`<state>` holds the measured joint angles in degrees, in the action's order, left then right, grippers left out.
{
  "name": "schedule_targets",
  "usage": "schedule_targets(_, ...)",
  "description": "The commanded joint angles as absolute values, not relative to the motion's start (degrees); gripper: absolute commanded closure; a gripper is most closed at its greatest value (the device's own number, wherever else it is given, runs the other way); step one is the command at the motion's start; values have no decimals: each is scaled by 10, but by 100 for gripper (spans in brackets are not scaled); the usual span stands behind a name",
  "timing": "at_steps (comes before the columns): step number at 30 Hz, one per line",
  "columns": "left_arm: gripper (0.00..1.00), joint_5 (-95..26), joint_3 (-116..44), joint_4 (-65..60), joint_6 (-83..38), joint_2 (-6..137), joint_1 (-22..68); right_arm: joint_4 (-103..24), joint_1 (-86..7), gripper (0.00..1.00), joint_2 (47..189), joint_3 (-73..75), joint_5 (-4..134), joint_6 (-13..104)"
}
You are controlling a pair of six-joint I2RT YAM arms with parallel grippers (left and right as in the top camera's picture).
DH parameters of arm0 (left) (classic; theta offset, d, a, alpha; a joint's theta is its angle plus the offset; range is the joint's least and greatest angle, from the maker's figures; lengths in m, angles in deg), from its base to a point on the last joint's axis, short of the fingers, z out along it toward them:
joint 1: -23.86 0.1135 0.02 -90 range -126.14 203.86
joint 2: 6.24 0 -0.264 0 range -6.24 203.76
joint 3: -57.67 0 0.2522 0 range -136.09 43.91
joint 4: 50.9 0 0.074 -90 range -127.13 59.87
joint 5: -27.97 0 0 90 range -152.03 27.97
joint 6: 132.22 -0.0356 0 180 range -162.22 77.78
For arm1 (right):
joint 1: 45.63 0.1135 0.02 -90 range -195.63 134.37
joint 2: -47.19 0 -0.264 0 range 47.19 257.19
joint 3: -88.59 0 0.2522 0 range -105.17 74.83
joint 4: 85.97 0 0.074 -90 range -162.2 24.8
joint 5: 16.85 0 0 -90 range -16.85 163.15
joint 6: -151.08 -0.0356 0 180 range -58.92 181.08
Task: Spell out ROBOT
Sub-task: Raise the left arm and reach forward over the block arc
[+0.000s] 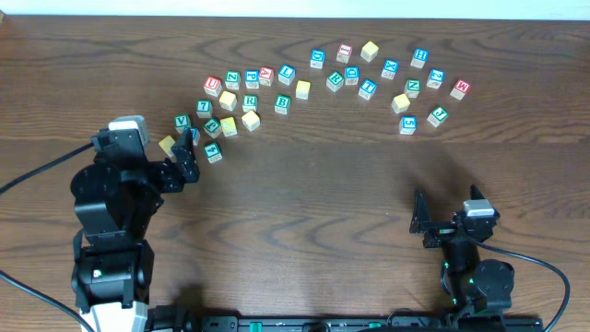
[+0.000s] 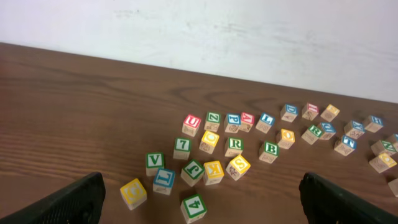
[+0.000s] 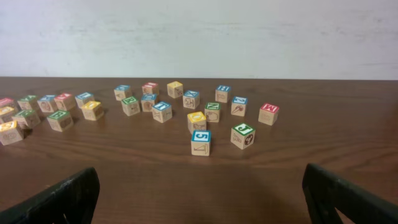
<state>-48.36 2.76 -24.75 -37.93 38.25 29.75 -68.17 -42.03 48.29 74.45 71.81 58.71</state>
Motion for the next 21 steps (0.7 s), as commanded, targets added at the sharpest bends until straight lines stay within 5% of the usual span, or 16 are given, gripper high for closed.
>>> schedule_targets(1, 1, -475, -10, -230, -378, 397, 296, -679, -424, 1, 484, 745, 715, 581)
schedule_targets(21, 1, -475, -176, -73, -378, 500, 296, -679, -424, 1, 484, 745, 715, 581)
